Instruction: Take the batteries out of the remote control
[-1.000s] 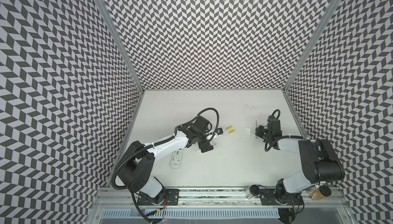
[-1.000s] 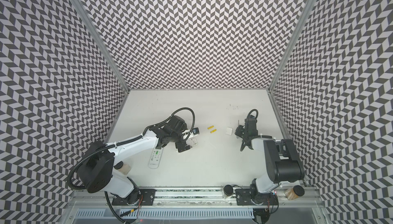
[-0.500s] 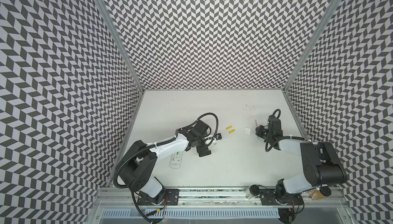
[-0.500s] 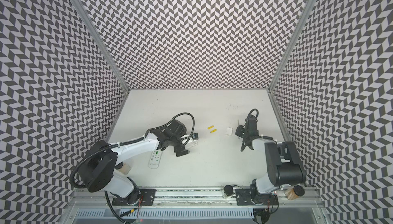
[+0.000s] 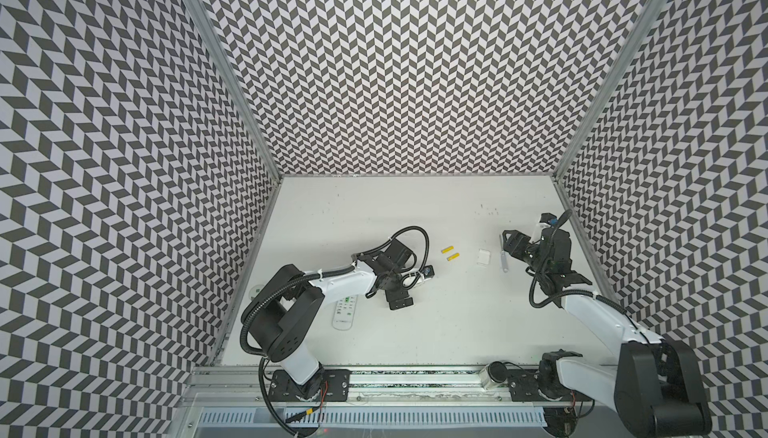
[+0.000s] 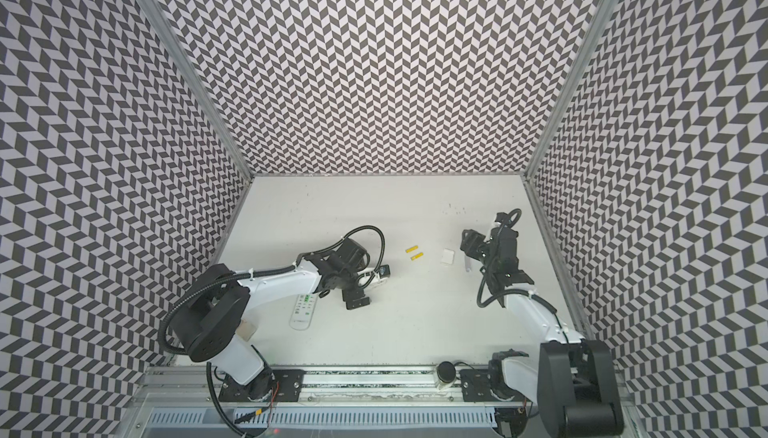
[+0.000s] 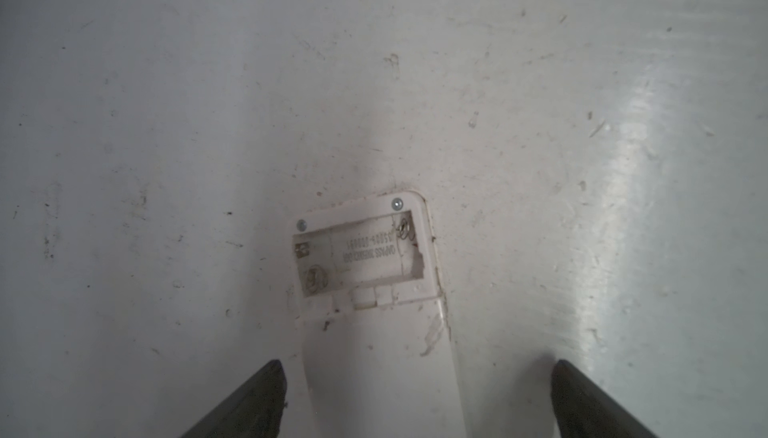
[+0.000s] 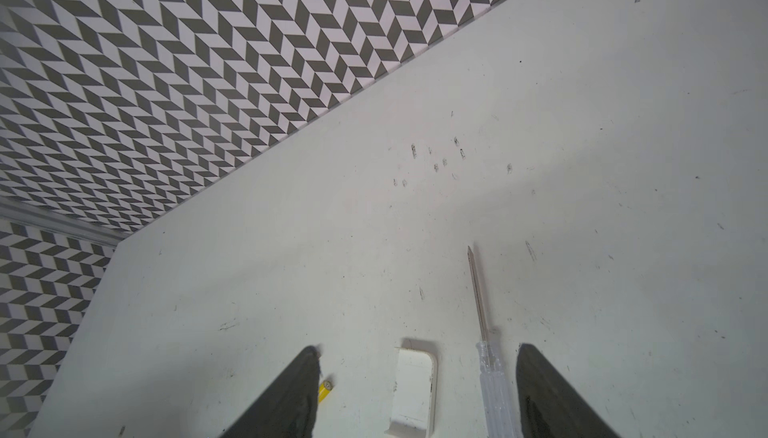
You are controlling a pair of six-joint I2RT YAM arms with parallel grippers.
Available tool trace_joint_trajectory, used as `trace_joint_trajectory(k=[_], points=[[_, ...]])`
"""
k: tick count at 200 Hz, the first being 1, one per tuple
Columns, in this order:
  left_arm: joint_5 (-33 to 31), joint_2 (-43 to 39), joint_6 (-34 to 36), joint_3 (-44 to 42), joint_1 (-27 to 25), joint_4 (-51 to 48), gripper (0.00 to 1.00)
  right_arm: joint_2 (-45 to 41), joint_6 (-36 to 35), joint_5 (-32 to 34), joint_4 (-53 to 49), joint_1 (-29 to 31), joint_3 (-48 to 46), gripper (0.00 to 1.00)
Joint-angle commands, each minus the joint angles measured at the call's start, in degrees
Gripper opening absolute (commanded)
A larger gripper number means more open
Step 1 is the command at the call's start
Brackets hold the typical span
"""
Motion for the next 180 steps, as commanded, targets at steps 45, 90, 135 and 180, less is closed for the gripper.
trace_joint_trajectory(k=[45, 90, 135, 180], points=[[-1.7, 3.1, -6.4, -0.1, 0.0, 1.9, 0.93, -6.6, -1.9, -2.3, -3.7, 0.0, -1.7, 0.73], [3.5, 4.6, -10.0, 3.8, 1.0, -3.6, 0.86, -9.1, -2.8, -2.6, -5.2, 0.1, -1.6, 0.72], [3.7, 7.3, -10.9, 4.9, 3.1, -4.5, 0.85, -9.1, -2.8, -3.4, -4.3, 0.1, -2.0, 0.72], [3.9, 8.3, -11.3, 4.1, 2.4, -3.2, 0.6, -9.4, -3.0, -3.3, -3.8, 0.2, -2.5, 0.72]])
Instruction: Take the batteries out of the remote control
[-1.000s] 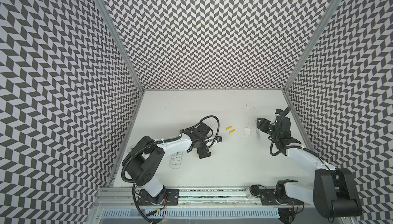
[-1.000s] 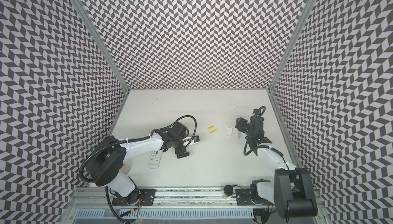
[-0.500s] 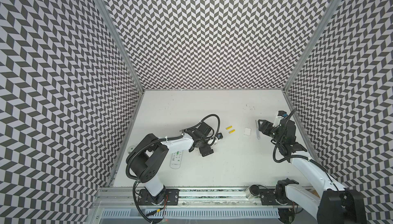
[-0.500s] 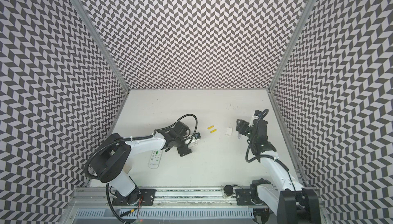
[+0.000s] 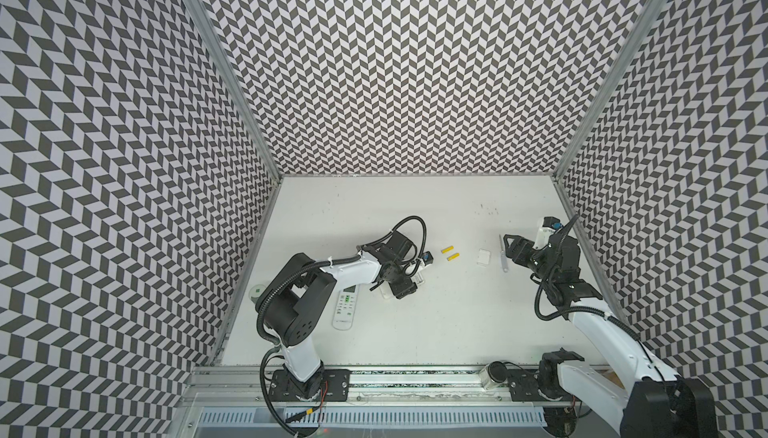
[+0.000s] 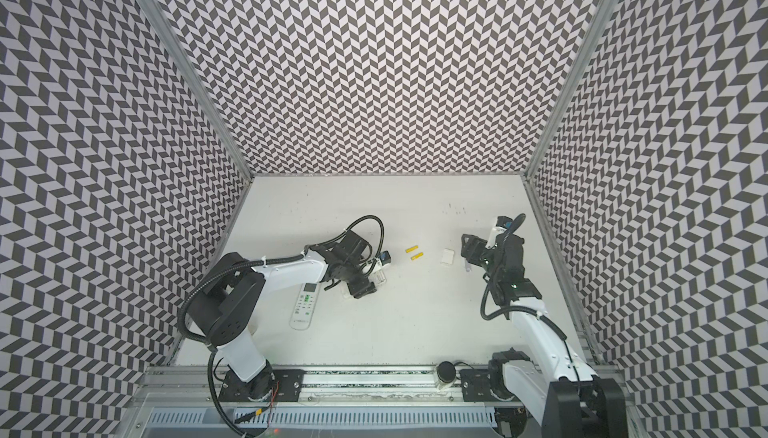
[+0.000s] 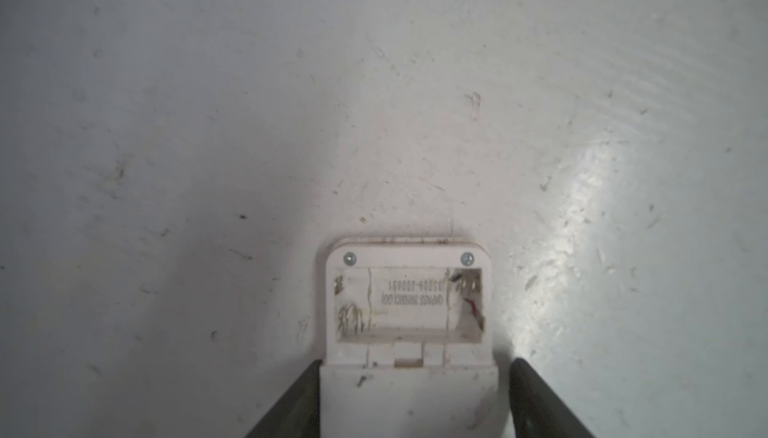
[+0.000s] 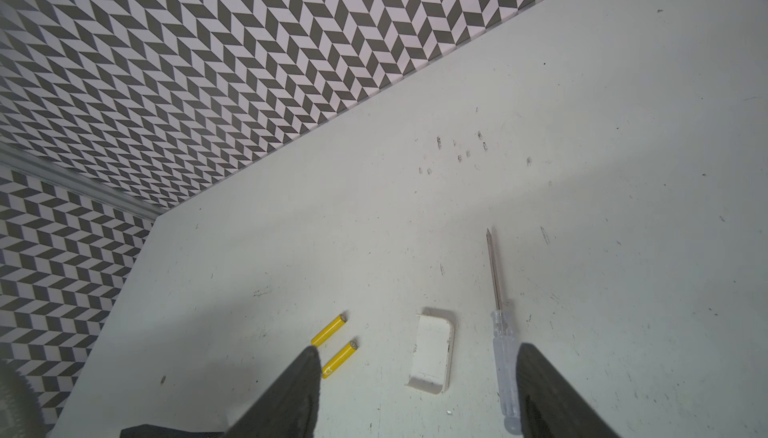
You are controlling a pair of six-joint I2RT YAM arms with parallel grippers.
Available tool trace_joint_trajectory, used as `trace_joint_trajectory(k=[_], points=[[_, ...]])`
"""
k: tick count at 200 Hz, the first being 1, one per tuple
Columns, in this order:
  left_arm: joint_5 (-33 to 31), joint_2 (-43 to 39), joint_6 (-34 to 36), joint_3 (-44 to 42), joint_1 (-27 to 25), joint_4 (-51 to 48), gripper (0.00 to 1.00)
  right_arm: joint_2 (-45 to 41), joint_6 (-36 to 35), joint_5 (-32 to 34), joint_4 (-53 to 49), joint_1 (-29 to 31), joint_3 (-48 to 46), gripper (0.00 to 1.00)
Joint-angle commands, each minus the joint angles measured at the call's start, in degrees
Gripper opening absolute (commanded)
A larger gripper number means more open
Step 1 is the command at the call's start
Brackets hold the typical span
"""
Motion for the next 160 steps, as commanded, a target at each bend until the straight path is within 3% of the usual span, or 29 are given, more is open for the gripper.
trace_joint_trajectory(k=[1, 59, 97, 160], points=[[-1.2, 2.3, 0.3, -1.2, -0.5, -1.9, 0.59, -1.2, -0.4, -0.2, 2.0, 0.1, -1.2, 0.72], [-4.0, 0.5, -0.4, 0.3, -0.1, -0.7, 0.42, -1.1, -0.6, -0.6, 1.0, 0.2, -0.1, 0.72], [-6.8, -1.0, -4.4, 4.3, 0.7, 0.6, 0.37, 0.1, -0.6, -0.5, 0.8, 0.2, 0.7, 0.72], [-12.9, -5.0, -10.7, 5.1, 9.7, 7.6, 0.36, -0.5, -0.7, 0.1, 0.4, 0.4, 0.1, 0.72]])
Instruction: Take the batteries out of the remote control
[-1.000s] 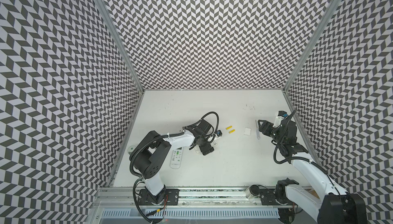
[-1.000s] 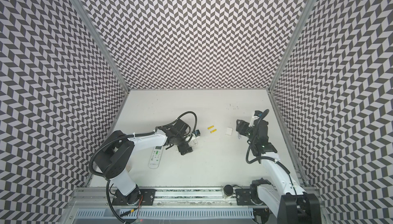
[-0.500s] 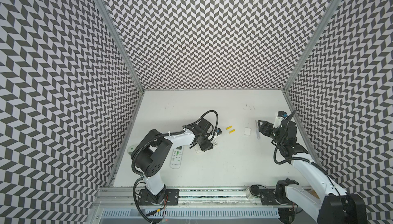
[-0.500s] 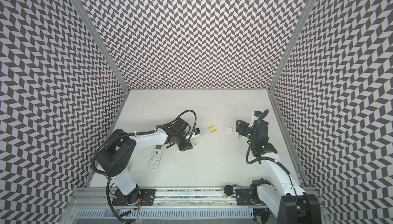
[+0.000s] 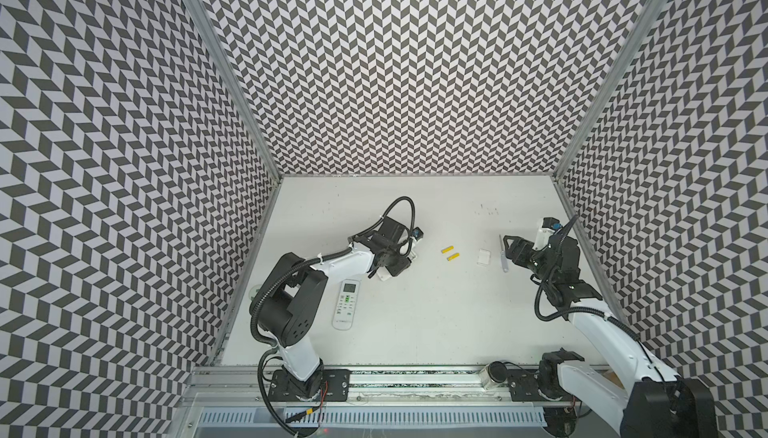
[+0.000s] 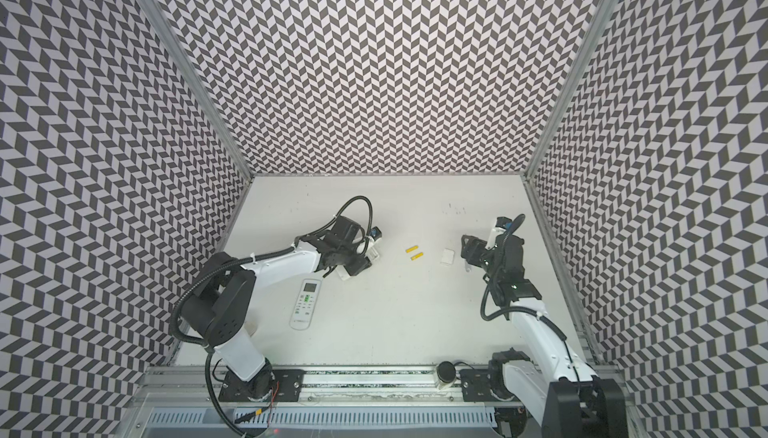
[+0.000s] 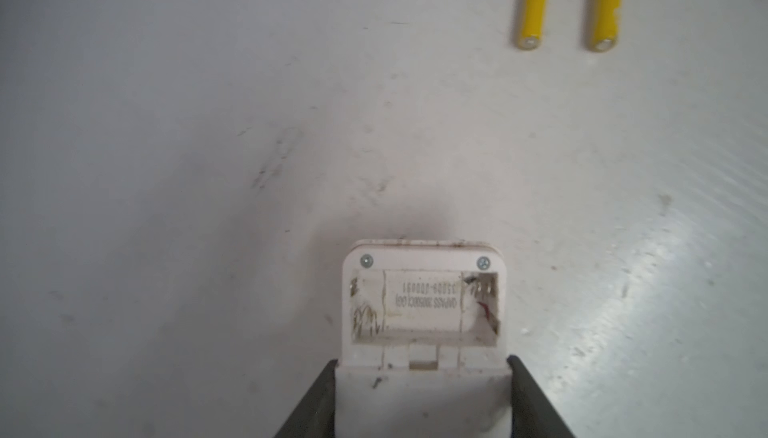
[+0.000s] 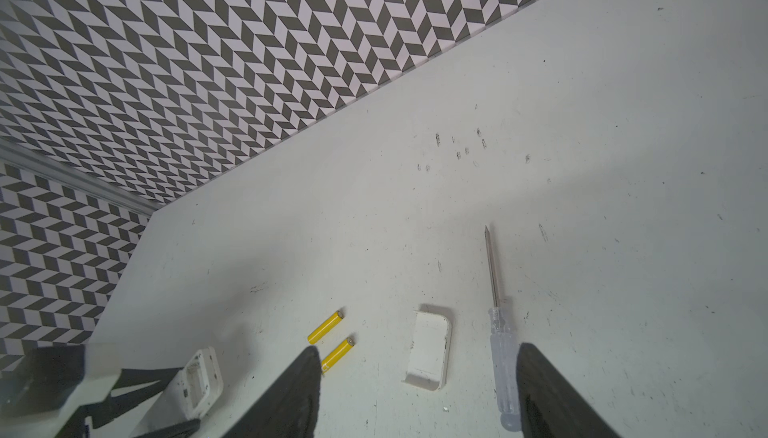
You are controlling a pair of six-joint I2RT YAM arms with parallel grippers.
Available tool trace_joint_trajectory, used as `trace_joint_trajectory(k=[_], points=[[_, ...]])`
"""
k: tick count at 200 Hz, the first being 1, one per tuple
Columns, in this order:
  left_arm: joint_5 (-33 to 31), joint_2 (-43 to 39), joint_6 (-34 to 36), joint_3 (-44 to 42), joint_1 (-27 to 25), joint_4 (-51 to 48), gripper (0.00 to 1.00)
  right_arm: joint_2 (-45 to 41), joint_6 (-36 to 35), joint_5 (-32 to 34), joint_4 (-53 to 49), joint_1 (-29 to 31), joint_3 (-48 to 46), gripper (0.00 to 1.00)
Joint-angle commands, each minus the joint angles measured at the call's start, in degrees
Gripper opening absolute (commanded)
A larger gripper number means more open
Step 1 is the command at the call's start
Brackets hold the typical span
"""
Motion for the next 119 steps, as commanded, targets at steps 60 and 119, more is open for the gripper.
trace_joint_trajectory(k=[60, 119], points=[[-4.7, -0.2, -13.8, 3.3, 21.7, 4.9, 0.36, -0.6, -0.5, 0.7, 1.9, 0.5, -0.7, 0.72], [-1.9, 3.1, -16.2, 1.8, 29.7, 5.1, 0.4, 1.3, -0.1, 0.5, 3.4, 0.6, -0.9, 0.72]])
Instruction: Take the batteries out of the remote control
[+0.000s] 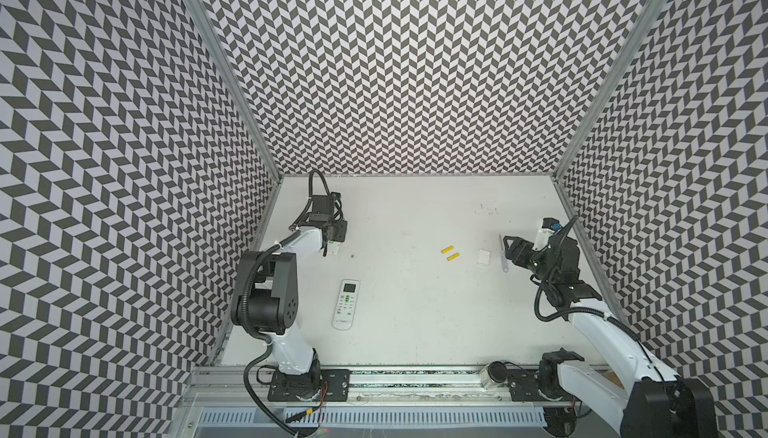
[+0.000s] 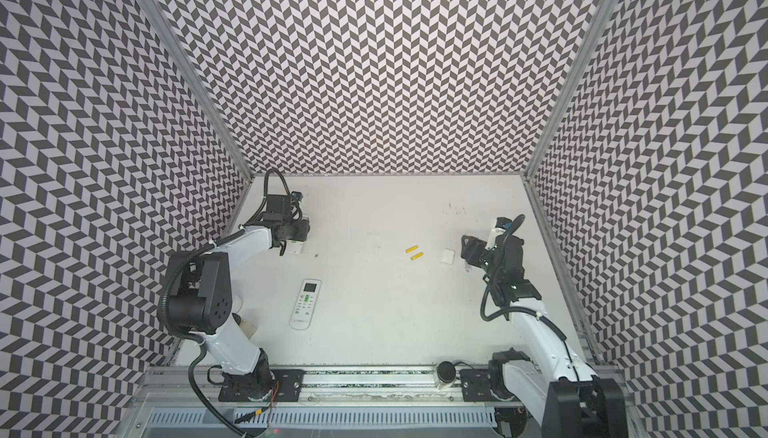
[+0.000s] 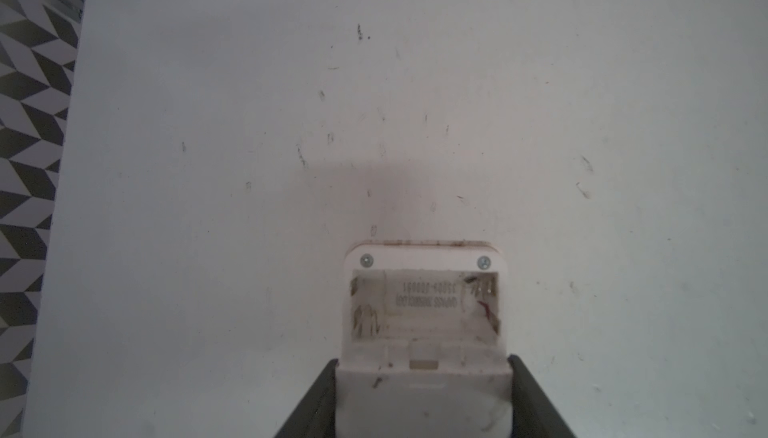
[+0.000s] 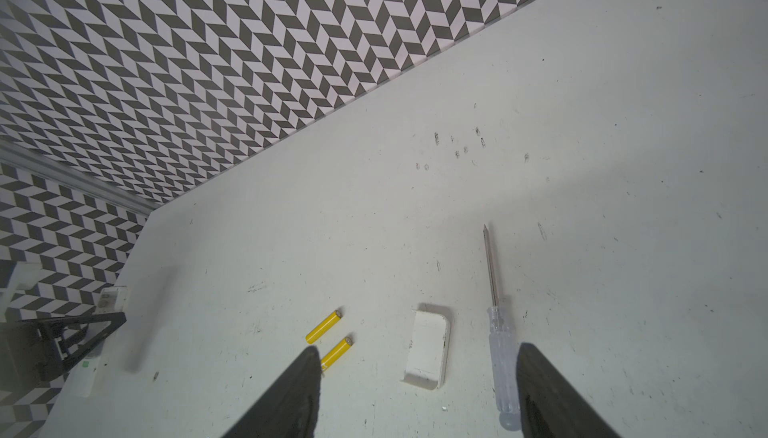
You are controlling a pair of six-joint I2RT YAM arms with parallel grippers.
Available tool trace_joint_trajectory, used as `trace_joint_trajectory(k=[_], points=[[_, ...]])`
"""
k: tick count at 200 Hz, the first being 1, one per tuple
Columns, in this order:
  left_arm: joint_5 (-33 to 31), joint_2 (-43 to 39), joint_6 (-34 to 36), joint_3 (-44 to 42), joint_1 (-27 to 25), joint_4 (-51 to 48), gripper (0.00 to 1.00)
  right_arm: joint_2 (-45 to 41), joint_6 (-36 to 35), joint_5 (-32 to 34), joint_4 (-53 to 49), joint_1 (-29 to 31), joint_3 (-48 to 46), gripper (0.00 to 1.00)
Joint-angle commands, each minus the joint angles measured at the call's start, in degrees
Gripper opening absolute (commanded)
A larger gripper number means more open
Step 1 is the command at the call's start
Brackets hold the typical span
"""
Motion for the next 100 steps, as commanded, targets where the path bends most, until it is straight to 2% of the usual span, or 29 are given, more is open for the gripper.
trace_joint_trajectory(k=[1, 70, 100], points=[[2.4, 2.0, -2.6, -0.3, 0.7, 0.8, 0.4, 1.1, 0.1, 0.3, 2.9, 0.2, -0.5, 0.72], [2.6, 6.7, -1.7, 1.8, 1.1, -1.7, 0.45, 1.7, 0.2, -0.8, 3.2, 0.4, -0.5, 0.72], [3.5, 7.7, -0.7, 1.2, 1.1, -2.1, 0.56, 1.2, -0.2, 0.4, 3.1, 0.4, -0.9, 0.72]])
